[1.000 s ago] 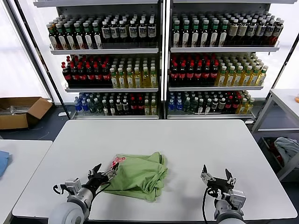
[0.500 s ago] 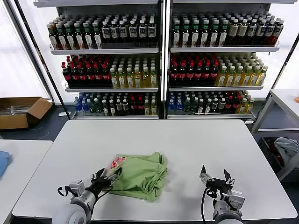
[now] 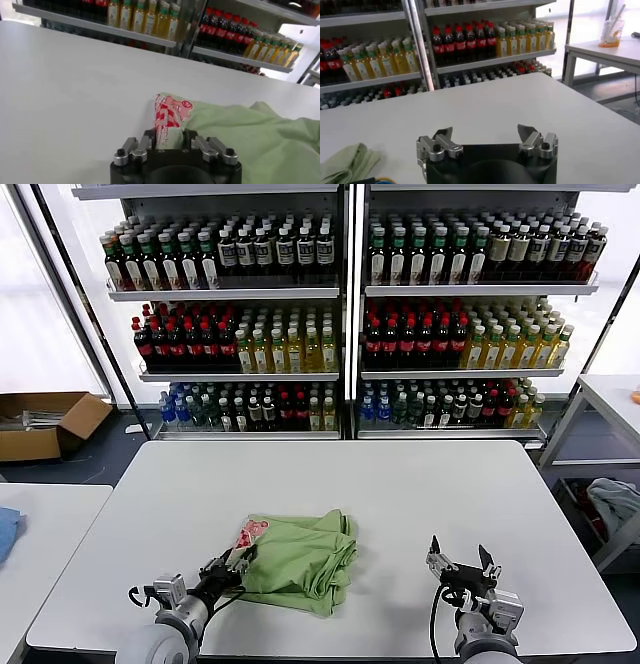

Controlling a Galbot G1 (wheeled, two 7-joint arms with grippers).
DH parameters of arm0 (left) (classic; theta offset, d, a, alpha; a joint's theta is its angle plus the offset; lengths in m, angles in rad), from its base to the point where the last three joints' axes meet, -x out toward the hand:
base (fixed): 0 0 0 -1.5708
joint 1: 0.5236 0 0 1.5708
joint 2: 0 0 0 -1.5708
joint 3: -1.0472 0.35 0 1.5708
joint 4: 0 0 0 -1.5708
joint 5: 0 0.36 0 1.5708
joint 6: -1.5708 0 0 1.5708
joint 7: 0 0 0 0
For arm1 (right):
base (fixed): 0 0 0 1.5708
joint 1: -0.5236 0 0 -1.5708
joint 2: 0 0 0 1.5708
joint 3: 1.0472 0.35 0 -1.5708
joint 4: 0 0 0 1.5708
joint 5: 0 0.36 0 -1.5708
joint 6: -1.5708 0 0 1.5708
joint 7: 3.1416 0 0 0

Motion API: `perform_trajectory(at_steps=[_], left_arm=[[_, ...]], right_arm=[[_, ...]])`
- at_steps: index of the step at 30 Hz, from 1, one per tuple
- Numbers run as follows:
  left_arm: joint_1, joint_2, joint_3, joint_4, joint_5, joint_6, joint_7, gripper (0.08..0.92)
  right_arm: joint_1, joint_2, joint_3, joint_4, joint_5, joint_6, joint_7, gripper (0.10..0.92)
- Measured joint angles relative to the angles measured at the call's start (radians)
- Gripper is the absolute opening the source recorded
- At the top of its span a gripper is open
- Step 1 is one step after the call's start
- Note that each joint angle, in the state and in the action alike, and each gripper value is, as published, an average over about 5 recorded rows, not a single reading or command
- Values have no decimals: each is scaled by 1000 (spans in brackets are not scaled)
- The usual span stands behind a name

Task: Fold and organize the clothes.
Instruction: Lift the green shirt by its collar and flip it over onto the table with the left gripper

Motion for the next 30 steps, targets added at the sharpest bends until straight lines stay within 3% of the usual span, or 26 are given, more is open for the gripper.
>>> perform_trajectory(at_steps=[9,19,30], left_arm=[[11,-3,-4,3,13,-24,8,124],[5,53,-87,7,-44,-53,-30,109],[21,264,-363,94,-170,-56,-21,109]], right_arm=[[13,-1,0,-7,1,0,-1,823],[41,-19,7,-17,14,-6,4,823],[67,-30,6,-30,36,-4,5,823]])
